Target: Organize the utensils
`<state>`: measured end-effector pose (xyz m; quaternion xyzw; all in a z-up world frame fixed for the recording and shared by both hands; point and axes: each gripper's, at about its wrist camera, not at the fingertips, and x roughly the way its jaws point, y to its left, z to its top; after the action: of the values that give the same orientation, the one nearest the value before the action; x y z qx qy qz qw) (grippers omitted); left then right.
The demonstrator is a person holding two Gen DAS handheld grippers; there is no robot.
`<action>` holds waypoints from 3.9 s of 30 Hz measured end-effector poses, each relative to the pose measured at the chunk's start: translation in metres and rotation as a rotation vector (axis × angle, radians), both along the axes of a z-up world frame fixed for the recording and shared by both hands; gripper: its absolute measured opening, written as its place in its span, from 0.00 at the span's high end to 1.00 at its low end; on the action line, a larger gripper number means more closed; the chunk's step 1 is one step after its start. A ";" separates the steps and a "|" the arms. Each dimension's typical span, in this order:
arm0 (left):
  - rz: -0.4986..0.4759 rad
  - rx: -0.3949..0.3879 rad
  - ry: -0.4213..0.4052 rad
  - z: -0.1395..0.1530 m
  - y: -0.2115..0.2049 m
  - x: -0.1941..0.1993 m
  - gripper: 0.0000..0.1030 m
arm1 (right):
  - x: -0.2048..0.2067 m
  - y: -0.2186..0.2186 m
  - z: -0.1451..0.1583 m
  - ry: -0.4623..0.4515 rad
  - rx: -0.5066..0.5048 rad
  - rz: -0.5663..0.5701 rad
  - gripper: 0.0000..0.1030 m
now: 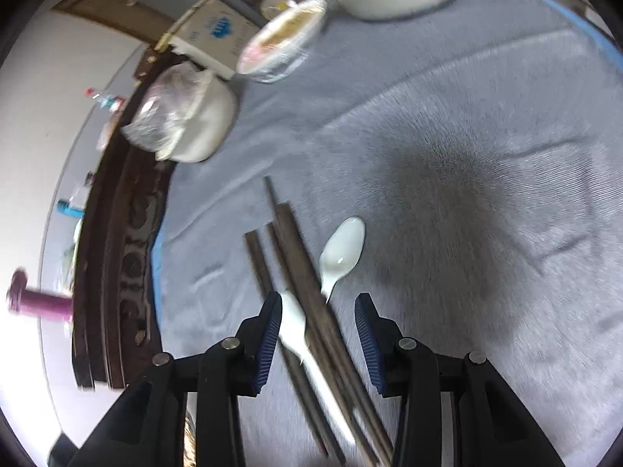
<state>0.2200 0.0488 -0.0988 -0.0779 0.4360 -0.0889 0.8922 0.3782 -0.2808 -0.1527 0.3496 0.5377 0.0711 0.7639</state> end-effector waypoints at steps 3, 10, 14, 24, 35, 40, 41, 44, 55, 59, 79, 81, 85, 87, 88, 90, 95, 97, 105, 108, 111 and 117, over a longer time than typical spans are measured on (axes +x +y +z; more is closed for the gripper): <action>-0.005 0.015 0.015 -0.006 -0.004 0.012 0.61 | 0.017 0.001 -0.013 0.043 -0.010 -0.031 0.59; -0.015 0.019 0.048 -0.017 -0.007 0.040 0.61 | 0.048 0.020 -0.020 0.119 -0.177 -0.070 0.59; -0.055 -0.005 0.066 -0.019 -0.019 0.051 0.61 | 0.058 0.031 -0.018 0.125 -0.277 -0.063 0.71; -0.232 -0.131 0.144 -0.033 -0.086 0.084 0.61 | 0.046 0.025 -0.013 -0.006 -0.285 -0.021 0.87; -0.351 -0.045 0.196 -0.061 -0.155 0.091 0.61 | 0.012 -0.041 -0.024 -0.016 -0.182 -0.082 0.96; -0.367 -0.016 0.250 -0.082 -0.168 0.098 0.61 | 0.014 -0.039 -0.024 -0.012 -0.106 -0.075 0.96; -0.366 -0.007 0.222 -0.080 -0.169 0.096 0.61 | 0.013 -0.040 -0.027 -0.009 -0.098 -0.071 0.96; -0.395 0.000 0.201 -0.079 -0.172 0.093 0.61 | 0.010 -0.036 -0.030 -0.015 -0.068 -0.052 0.94; -0.485 0.041 0.159 -0.083 -0.155 0.098 0.73 | 0.031 -0.003 -0.018 0.032 -0.210 -0.027 0.68; -0.505 0.063 0.158 -0.080 -0.140 0.097 0.73 | 0.038 0.011 -0.016 0.068 -0.214 -0.001 0.68; -0.390 -0.029 0.147 -0.065 -0.114 0.100 0.99 | 0.014 0.028 0.002 -0.066 -0.365 0.003 0.70; -0.389 -0.036 0.115 -0.055 -0.112 0.095 0.99 | 0.000 0.018 0.011 -0.140 -0.348 -0.028 0.70; -0.396 -0.033 0.115 -0.052 -0.106 0.089 0.99 | -0.029 0.007 0.035 -0.279 -0.366 -0.087 0.70; -0.394 -0.031 0.134 -0.055 -0.106 0.089 0.99 | -0.039 0.008 0.049 -0.345 -0.392 -0.108 0.70; -0.395 -0.021 0.146 -0.058 -0.105 0.090 0.99 | -0.046 0.008 0.053 -0.369 -0.402 -0.117 0.70; -0.410 0.001 0.170 -0.063 -0.116 0.090 0.95 | -0.060 0.007 0.065 -0.422 -0.428 -0.147 0.70; -0.450 0.122 0.160 -0.071 -0.141 0.090 0.68 | -0.086 -0.001 0.081 -0.511 -0.433 -0.196 0.70; -0.457 0.147 0.192 -0.079 -0.146 0.096 0.68 | -0.091 -0.002 0.083 -0.522 -0.429 -0.199 0.70; -0.483 0.195 0.226 -0.085 -0.153 0.110 0.65 | -0.117 -0.023 0.086 -0.534 -0.372 -0.230 0.70; -0.491 0.218 0.213 -0.086 -0.160 0.114 0.63 | -0.124 -0.026 0.084 -0.541 -0.347 -0.242 0.70; -0.480 0.233 0.191 -0.087 -0.165 0.116 0.68 | -0.135 -0.026 0.089 -0.565 -0.351 -0.258 0.70; -0.436 0.168 0.165 -0.084 -0.160 0.108 0.68 | -0.167 -0.019 0.109 -0.654 -0.358 -0.285 0.70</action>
<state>0.3278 -0.1112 -0.1823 0.0856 0.5196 -0.2358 0.8168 0.2114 -0.2999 -0.0435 0.2409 0.2161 -0.0229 0.9459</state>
